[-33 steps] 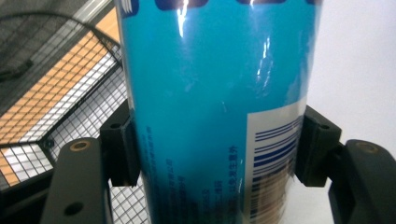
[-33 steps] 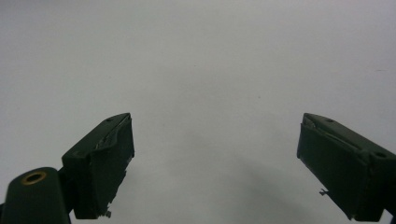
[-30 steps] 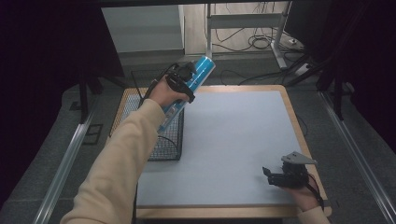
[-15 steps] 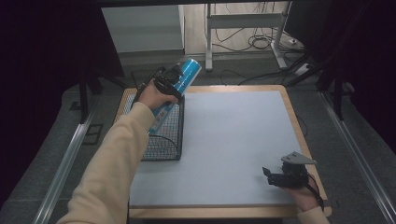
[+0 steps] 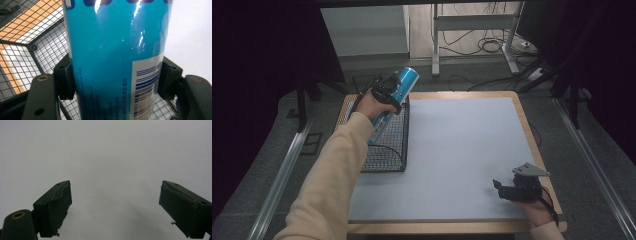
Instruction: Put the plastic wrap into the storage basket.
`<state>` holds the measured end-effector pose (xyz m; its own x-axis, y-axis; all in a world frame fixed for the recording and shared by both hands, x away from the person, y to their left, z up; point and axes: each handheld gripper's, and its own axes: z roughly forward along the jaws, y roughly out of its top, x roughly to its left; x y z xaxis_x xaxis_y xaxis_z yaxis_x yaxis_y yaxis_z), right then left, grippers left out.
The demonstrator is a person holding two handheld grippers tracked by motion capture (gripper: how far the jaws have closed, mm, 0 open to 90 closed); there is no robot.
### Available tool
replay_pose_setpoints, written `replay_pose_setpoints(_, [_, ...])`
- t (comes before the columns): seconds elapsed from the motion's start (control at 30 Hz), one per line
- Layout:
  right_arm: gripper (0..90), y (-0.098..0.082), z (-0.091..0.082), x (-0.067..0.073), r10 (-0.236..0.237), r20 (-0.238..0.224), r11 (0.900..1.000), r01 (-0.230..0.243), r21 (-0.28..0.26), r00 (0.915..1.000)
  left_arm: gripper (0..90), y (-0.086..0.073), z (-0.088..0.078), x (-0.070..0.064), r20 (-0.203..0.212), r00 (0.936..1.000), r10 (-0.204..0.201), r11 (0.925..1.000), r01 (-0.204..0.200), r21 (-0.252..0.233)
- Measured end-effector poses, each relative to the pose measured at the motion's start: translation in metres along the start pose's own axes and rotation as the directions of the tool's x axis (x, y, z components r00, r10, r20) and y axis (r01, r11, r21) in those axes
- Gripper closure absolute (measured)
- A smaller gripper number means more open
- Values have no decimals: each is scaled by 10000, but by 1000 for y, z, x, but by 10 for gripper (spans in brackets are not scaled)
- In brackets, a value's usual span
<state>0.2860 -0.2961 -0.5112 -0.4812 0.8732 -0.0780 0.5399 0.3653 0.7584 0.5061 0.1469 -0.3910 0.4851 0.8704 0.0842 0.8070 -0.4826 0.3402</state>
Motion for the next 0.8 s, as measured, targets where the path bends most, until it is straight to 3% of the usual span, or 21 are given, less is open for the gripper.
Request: replay_pose_setpoints(0.8, [114,-1,2,1,-3,-122,9999,4,104,9999,316,11,40,7,-347,9994,-7,9956,39,931])
